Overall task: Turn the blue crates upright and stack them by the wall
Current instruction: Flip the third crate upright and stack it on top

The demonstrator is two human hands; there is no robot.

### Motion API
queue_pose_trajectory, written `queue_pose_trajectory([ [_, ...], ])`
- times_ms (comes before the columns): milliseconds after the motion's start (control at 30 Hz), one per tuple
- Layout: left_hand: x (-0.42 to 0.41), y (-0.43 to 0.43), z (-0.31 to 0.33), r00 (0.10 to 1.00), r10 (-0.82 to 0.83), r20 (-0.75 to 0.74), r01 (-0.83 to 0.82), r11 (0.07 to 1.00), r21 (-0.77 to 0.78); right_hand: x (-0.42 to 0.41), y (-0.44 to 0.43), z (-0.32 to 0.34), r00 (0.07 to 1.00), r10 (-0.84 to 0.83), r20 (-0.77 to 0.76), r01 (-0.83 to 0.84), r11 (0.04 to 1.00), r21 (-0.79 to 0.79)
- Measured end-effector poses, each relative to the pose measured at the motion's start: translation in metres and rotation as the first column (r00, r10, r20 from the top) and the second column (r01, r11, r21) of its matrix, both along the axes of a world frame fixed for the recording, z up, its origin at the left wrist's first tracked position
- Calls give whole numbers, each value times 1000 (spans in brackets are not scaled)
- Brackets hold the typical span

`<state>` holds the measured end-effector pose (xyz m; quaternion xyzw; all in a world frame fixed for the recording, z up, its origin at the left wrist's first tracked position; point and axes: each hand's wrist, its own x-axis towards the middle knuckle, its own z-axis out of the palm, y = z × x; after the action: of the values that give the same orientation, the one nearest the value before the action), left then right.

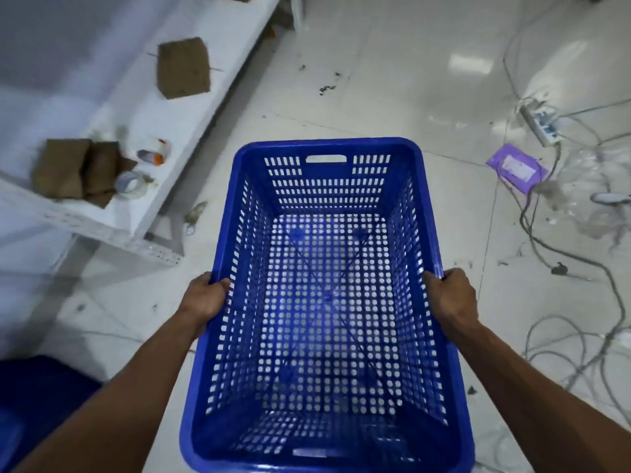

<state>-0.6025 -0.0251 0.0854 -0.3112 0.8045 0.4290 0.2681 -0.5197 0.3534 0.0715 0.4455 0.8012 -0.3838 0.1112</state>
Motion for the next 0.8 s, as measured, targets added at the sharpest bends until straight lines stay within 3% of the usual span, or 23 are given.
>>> queue_pose_trajectory([
  [133,34,-21,78,997,72,-34,-72,997,-12,6,-25,73,999,35,7,-35,998,47],
  [400,113,-95,168,983,175,-52,-177,983,-38,18,-97,170,985,171,-19,-165,970,179],
  [567,172,-159,209,975,207,-74,-211,976,-45,34,-157,209,921,385,-53,-352,884,307],
  [800,278,-265,266,909,383,-162,-390,921,-7,81,-270,263,798,598,-71,-531,755,385],
])
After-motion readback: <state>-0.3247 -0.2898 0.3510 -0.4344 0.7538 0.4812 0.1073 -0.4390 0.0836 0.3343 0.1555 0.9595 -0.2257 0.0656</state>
